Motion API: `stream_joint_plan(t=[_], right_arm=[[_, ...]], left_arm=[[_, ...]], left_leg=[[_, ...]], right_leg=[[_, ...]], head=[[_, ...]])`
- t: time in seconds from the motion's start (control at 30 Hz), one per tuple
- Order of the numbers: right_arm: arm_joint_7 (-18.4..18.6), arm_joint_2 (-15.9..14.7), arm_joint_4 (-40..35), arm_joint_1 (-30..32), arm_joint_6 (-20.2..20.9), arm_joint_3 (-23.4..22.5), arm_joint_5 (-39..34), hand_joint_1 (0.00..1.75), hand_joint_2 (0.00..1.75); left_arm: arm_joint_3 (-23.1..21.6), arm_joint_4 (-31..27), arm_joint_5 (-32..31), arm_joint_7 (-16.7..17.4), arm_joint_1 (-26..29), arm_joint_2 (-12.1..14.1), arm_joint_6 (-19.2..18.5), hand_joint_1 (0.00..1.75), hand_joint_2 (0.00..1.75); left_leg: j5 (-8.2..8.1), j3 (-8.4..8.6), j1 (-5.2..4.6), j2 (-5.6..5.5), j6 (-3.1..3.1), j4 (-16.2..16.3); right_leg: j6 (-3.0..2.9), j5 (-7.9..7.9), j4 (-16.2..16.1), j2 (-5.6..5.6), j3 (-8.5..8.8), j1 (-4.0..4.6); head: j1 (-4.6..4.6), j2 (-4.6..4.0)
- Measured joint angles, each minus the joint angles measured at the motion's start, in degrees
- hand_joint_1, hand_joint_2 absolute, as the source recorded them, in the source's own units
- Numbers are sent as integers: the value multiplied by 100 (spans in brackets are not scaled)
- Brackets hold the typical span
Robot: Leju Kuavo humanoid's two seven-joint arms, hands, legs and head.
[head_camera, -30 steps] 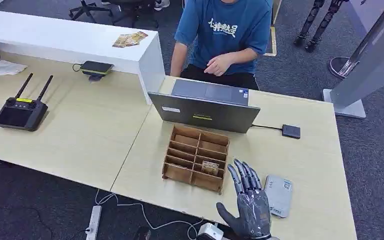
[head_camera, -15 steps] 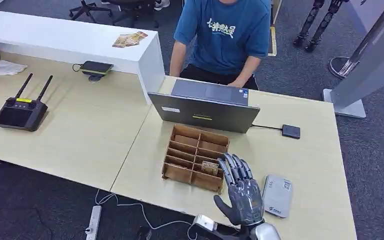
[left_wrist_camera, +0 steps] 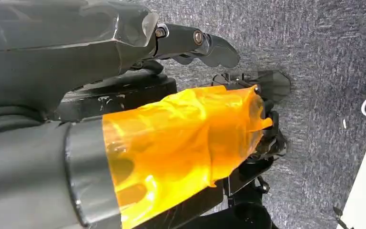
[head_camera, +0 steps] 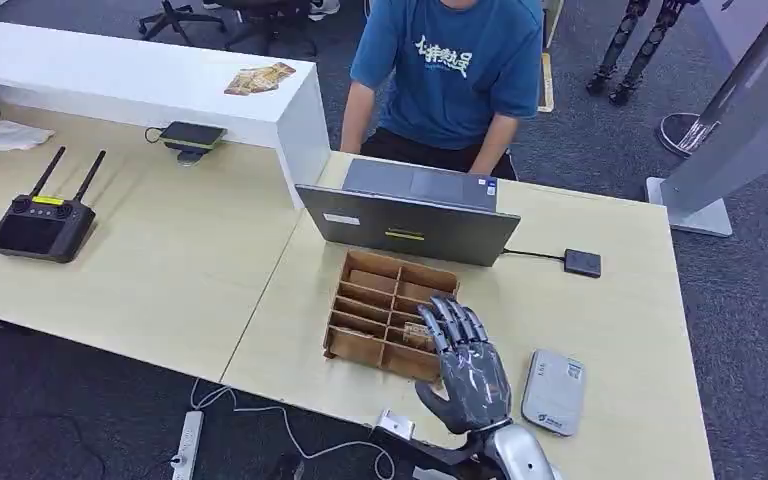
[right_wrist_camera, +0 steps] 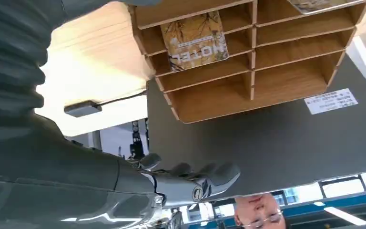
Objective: Pass the card to the sensor for recognition and then transmit it.
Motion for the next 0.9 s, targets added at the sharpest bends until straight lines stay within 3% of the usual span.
stream_joint_plan(t=[0.43, 0.9], right_arm=[[109, 66, 228, -192, 275, 210, -144, 0, 175], [-35, 212, 682, -325, 109, 344, -328, 0, 175]], left_arm=[[0, 0, 9, 13, 0, 0, 13, 0, 0], [0, 0, -7, 13, 1, 2, 9, 0, 0]], left_leg=[[0, -1, 0, 0, 0, 0], [1, -3, 0, -1, -1, 0]], right_leg=[[0, 0, 0, 0, 0, 0], [0, 0, 1, 0, -2, 0]], head=[[0, 0], [0, 0]])
